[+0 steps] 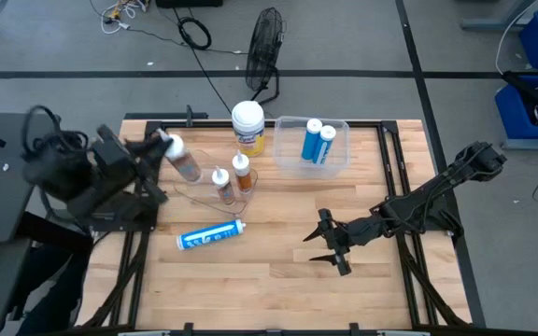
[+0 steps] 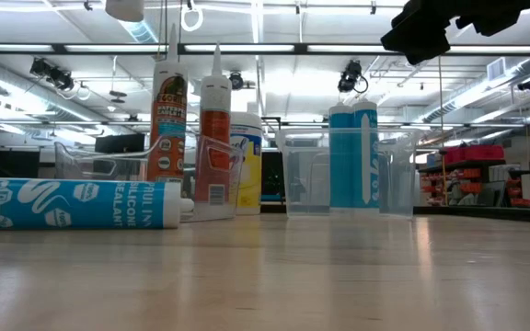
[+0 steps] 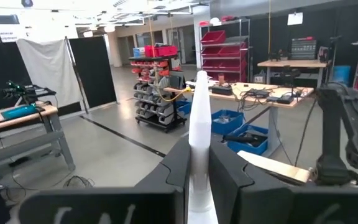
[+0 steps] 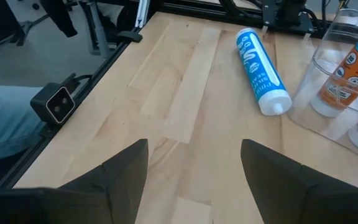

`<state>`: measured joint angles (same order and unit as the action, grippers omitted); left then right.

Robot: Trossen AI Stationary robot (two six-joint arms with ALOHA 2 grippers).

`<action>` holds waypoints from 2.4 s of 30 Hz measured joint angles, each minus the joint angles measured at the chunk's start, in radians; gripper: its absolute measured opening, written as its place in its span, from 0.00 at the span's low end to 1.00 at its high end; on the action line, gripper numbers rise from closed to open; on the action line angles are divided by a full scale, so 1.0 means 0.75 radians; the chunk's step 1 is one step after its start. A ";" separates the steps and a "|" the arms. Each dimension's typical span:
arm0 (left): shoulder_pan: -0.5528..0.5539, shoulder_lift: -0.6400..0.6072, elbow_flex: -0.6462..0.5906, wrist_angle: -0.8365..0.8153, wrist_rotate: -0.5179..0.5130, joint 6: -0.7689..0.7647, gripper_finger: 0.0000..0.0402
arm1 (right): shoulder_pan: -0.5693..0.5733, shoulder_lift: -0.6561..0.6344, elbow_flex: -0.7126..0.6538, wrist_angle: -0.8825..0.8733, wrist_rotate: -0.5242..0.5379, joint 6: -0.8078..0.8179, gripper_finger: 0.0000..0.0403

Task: Pick & place silicon tubes, Sealant and Lysol wipes
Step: Put the orange sealant into the left transparent bin

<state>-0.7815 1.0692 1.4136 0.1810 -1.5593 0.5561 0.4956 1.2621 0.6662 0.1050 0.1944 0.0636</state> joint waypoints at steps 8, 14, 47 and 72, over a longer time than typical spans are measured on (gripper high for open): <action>0.067 -0.151 0.000 -0.003 0.151 0.116 0.10 | -0.036 0.000 0.000 0.020 0.000 0.005 0.65; 0.065 -0.266 -0.001 -0.031 0.292 0.226 0.10 | -0.069 0.000 0.000 0.026 0.000 0.028 0.65; 0.188 -0.810 -0.657 -0.684 0.784 -0.642 0.10 | -0.226 0.001 -0.001 0.028 0.000 -0.031 0.65; 0.551 -0.938 -1.276 -0.415 0.647 -0.913 0.09 | -0.225 0.001 -0.001 0.003 0.000 -0.030 0.65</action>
<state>-0.3681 0.3656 0.4565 -0.1303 -1.0740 -0.1287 0.3267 1.2625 0.6659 0.1071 0.1944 0.0410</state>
